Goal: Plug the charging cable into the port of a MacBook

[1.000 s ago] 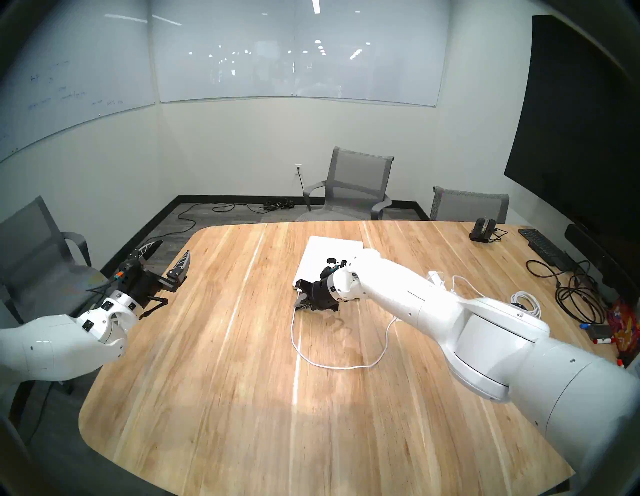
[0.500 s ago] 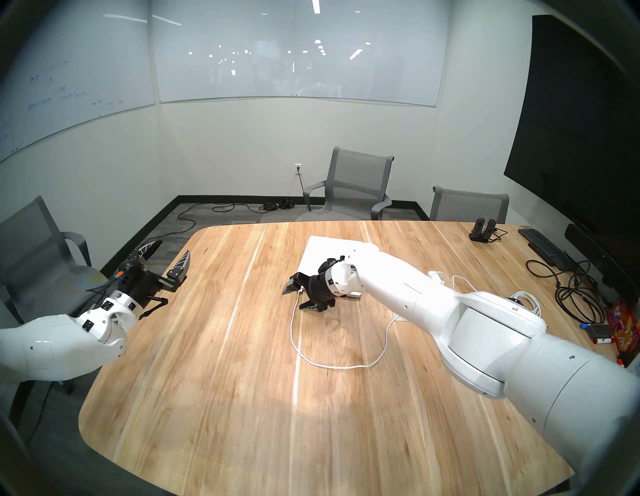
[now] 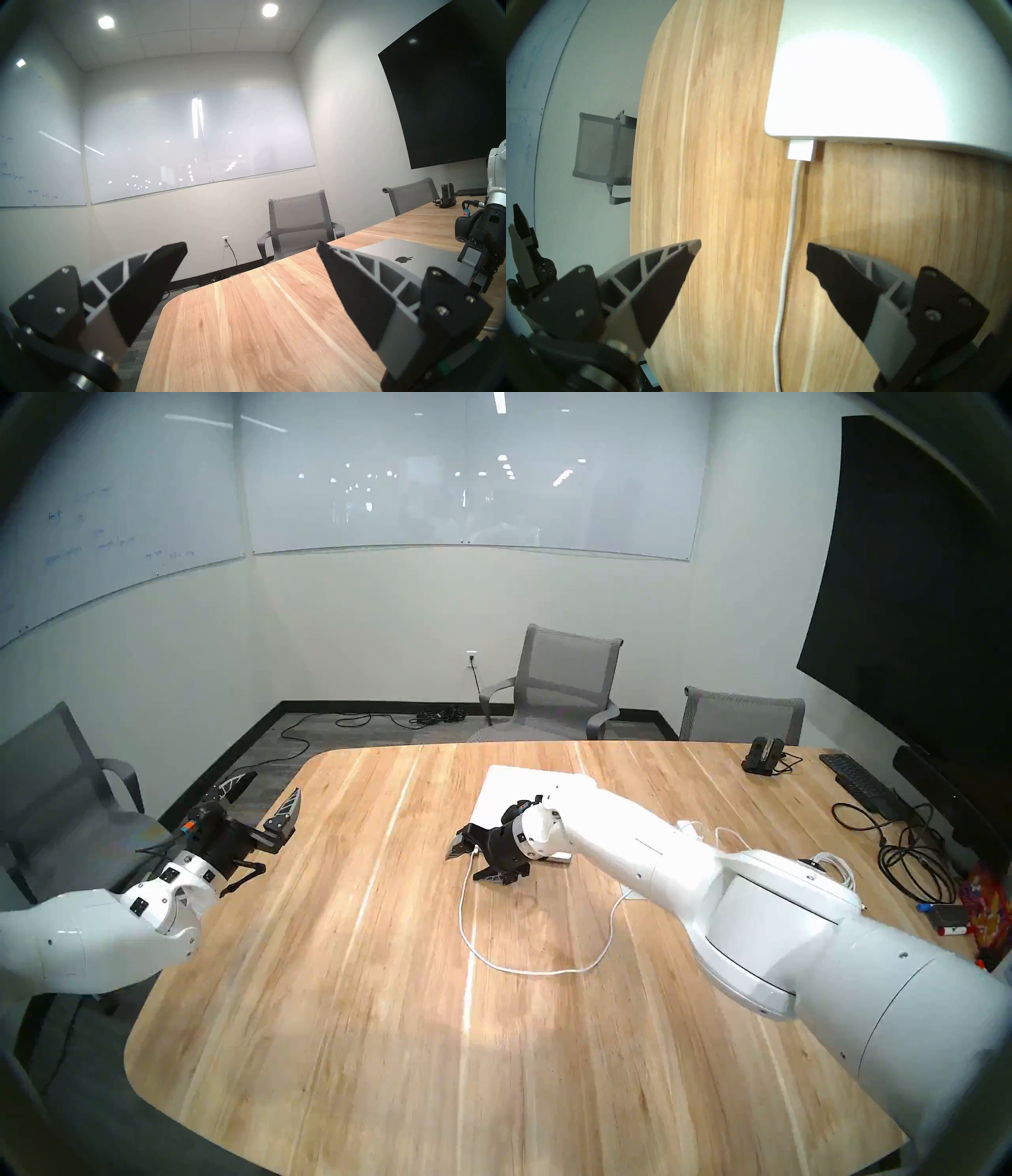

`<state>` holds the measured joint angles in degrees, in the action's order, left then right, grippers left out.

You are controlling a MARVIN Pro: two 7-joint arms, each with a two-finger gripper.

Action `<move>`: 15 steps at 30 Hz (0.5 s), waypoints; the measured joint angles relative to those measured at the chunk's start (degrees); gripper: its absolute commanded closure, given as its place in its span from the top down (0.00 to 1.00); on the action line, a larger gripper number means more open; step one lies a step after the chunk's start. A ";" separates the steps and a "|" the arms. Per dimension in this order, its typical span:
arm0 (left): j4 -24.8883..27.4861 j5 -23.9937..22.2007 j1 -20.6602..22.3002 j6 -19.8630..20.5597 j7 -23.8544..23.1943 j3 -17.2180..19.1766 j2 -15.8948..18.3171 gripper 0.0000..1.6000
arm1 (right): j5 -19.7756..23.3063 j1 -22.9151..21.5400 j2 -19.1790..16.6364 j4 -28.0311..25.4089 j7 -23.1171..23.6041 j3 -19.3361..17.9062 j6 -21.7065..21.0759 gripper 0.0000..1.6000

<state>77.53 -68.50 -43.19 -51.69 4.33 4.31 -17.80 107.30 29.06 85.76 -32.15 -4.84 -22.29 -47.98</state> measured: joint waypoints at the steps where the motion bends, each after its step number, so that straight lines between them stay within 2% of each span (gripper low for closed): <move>1: 0.00 0.00 0.00 0.00 0.00 0.00 0.00 1.00 | -0.09 -0.06 -0.17 -0.43 -0.29 0.05 -0.12 1.00; 15: 0.00 0.00 0.00 0.01 -0.01 0.00 0.00 1.00 | -3.44 -4.45 -2.58 -5.78 -10.07 0.51 -2.57 1.00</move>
<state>77.53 -68.50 -43.19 -51.68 4.32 4.30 -17.80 103.86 24.61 83.18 -37.93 -14.91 -21.78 -50.55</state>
